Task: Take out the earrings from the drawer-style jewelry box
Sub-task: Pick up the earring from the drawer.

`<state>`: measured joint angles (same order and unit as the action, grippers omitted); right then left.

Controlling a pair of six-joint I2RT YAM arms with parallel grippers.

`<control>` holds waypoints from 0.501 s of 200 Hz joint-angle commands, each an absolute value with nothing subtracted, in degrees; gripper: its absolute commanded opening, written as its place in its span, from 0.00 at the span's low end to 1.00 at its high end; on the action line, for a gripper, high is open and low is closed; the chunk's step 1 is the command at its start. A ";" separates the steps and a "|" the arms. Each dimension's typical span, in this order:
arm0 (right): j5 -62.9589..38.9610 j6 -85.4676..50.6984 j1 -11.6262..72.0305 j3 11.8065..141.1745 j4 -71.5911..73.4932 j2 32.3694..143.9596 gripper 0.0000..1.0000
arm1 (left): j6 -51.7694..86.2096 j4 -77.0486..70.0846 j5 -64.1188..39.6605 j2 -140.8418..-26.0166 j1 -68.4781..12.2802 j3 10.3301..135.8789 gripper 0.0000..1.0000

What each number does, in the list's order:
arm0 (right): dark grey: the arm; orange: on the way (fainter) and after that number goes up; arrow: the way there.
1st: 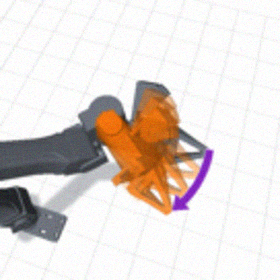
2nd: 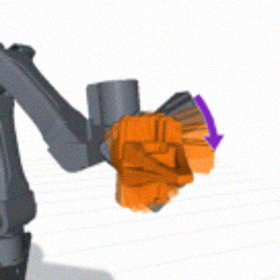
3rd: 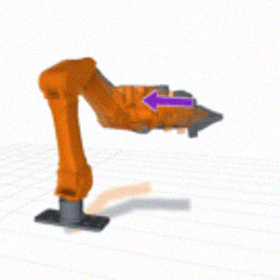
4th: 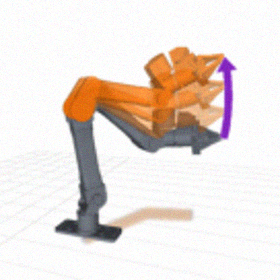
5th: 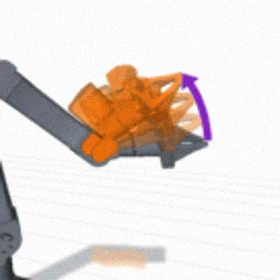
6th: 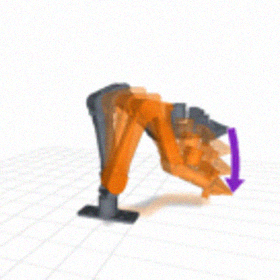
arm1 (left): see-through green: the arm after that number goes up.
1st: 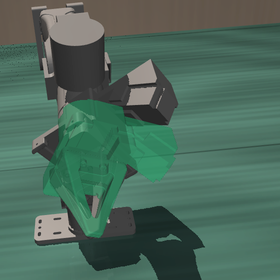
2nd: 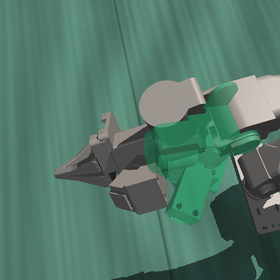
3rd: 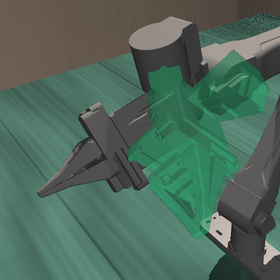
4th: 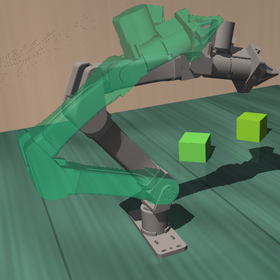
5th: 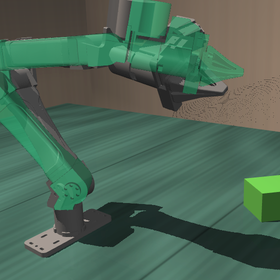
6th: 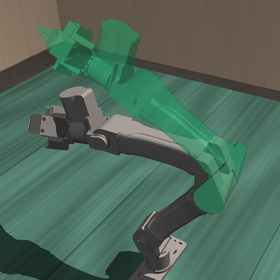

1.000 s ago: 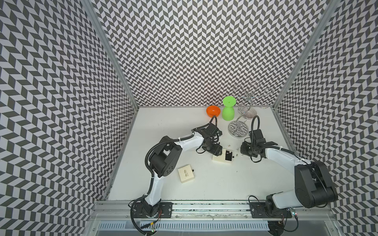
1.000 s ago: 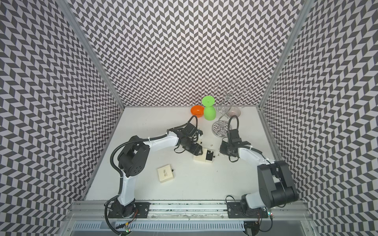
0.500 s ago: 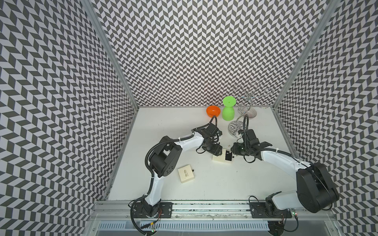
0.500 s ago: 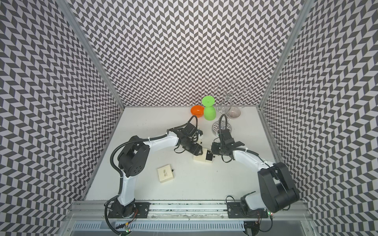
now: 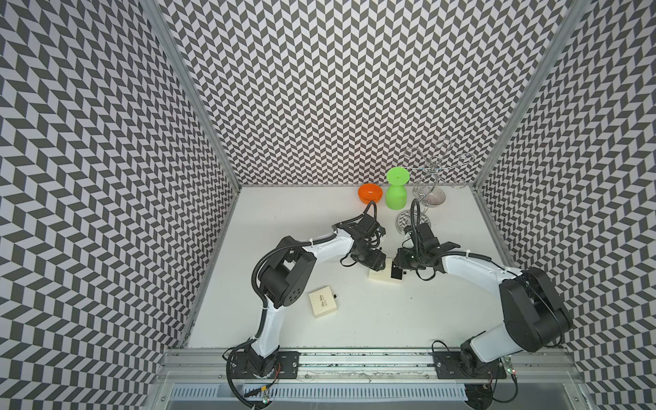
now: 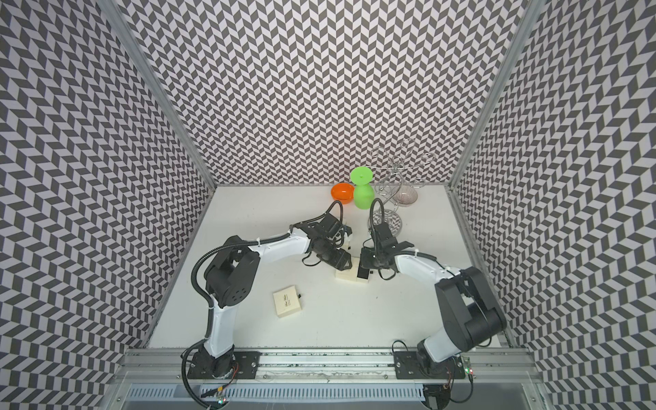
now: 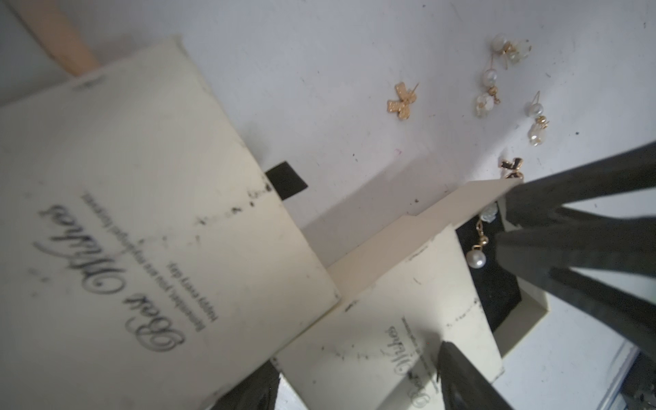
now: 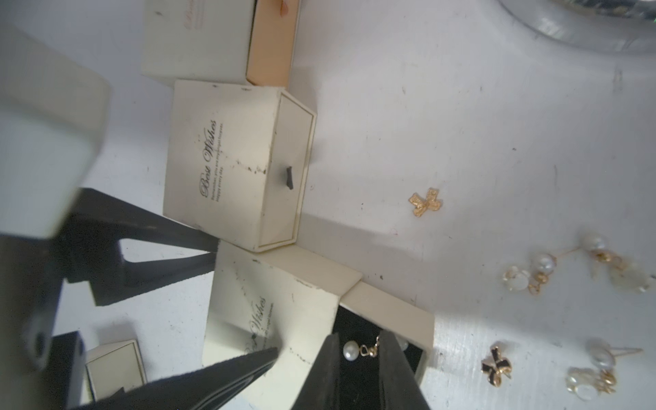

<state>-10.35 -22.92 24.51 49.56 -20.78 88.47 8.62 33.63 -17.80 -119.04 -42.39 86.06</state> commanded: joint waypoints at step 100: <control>-4.00 -21.65 27.64 51.57 -20.59 92.40 0.22 | 7.84 36.03 -11.60 -122.21 -42.54 85.25 0.71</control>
